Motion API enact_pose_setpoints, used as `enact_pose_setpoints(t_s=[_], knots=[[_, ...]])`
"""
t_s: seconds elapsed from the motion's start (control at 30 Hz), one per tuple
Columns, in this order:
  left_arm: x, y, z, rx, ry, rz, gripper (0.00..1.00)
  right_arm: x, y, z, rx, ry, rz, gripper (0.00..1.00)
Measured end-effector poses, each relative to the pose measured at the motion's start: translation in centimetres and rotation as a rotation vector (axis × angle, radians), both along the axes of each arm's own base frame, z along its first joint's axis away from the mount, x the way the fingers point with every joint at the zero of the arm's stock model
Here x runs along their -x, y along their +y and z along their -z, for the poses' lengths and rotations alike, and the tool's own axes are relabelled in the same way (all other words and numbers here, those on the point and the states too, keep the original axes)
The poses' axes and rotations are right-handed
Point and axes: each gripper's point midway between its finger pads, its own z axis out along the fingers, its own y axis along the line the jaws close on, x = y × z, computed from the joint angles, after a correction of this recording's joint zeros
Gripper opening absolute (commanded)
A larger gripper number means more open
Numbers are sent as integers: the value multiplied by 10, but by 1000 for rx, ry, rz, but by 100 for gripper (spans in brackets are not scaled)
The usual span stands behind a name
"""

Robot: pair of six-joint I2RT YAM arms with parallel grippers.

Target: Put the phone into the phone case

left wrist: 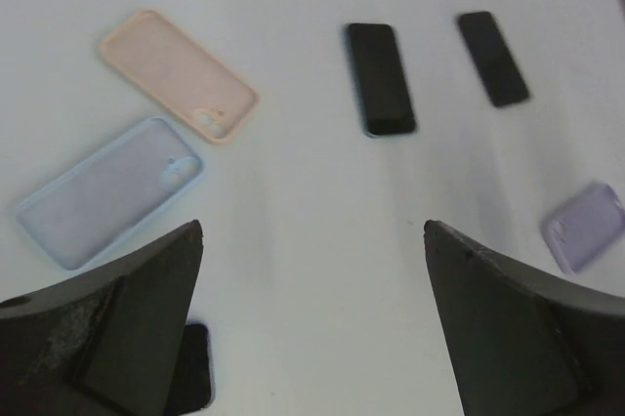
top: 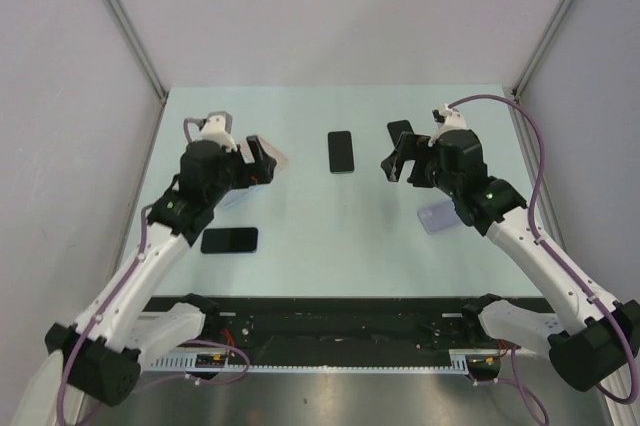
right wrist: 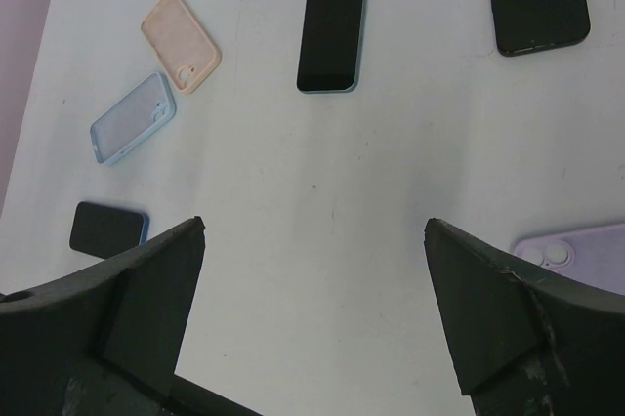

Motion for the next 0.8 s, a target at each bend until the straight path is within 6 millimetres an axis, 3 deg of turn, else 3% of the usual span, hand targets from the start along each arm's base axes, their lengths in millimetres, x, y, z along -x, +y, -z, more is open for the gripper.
enact_pose_setpoints(t_s=[0.07, 0.27, 0.4, 0.5, 0.63, 0.8], knots=[[-20, 13, 2, -50, 58, -103, 99, 0, 0, 1, 3, 3, 1, 100], [-112, 42, 7, -171, 211, -354, 97, 3, -1, 8, 11, 13, -7, 100], [-143, 65, 36, -181, 312, -476, 95, 6, 1, 12, 10, 23, -27, 100], [-139, 82, 64, -149, 413, -570, 93, 8, 3, 15, 7, 31, -37, 100], [-122, 98, 82, -38, 493, -742, 91, 7, 4, 18, 9, 41, -43, 100], [-70, 116, 121, 90, 692, -975, 94, 3, 5, 31, 25, 78, -40, 100]])
